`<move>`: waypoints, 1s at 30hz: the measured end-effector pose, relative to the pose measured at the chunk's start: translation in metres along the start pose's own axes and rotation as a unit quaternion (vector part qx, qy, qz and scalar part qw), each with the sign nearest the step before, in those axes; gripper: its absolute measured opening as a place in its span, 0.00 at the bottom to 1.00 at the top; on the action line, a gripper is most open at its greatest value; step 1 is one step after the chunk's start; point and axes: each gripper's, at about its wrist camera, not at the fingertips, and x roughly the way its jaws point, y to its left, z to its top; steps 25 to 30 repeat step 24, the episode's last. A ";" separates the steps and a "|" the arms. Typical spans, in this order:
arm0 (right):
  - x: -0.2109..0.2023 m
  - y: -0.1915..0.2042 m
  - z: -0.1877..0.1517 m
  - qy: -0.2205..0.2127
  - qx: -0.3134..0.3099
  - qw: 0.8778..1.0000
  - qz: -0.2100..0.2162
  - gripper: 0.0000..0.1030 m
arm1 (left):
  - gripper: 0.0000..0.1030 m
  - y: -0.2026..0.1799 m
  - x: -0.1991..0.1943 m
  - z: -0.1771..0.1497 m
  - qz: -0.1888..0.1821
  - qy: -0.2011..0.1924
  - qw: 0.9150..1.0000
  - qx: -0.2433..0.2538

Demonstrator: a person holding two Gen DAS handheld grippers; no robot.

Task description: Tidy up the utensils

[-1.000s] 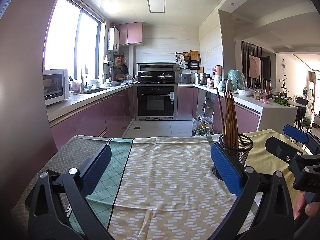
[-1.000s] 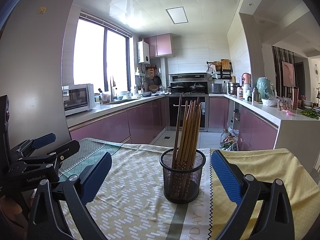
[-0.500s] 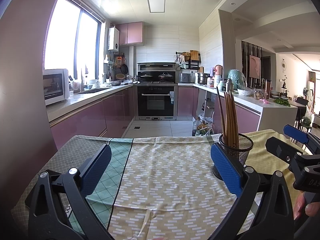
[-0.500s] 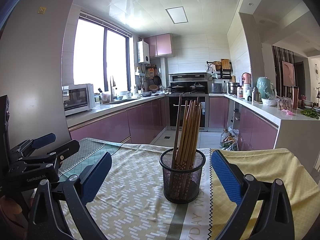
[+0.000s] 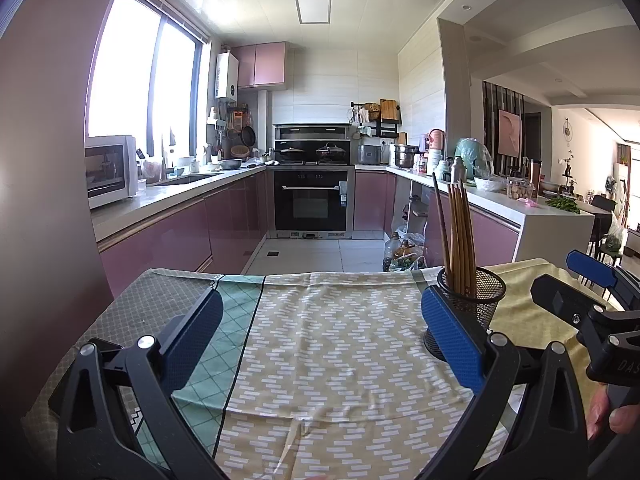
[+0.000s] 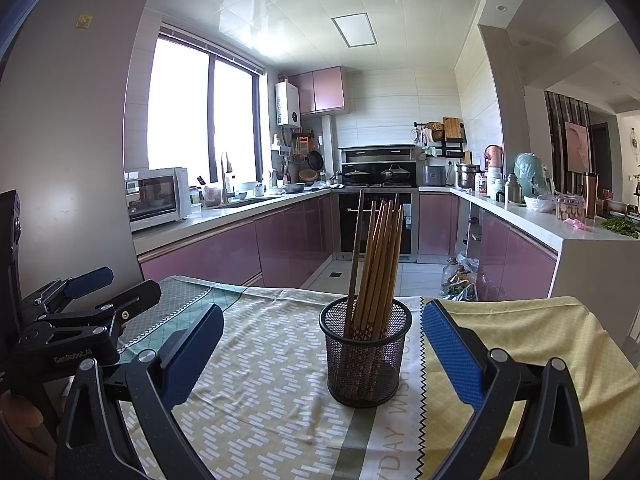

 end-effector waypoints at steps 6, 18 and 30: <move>0.001 -0.001 0.000 0.001 0.001 1.000 0.001 0.94 | 0.95 0.000 0.001 -0.002 0.005 0.005 1.000 -0.001; 0.005 -0.010 -0.006 0.016 0.000 1.000 -0.005 0.94 | 0.95 -0.004 0.012 -0.001 0.005 0.030 1.000 0.002; 0.047 -0.087 -0.030 0.160 0.040 0.983 -0.081 0.94 | 0.95 0.009 0.037 -0.009 0.019 0.083 0.996 0.009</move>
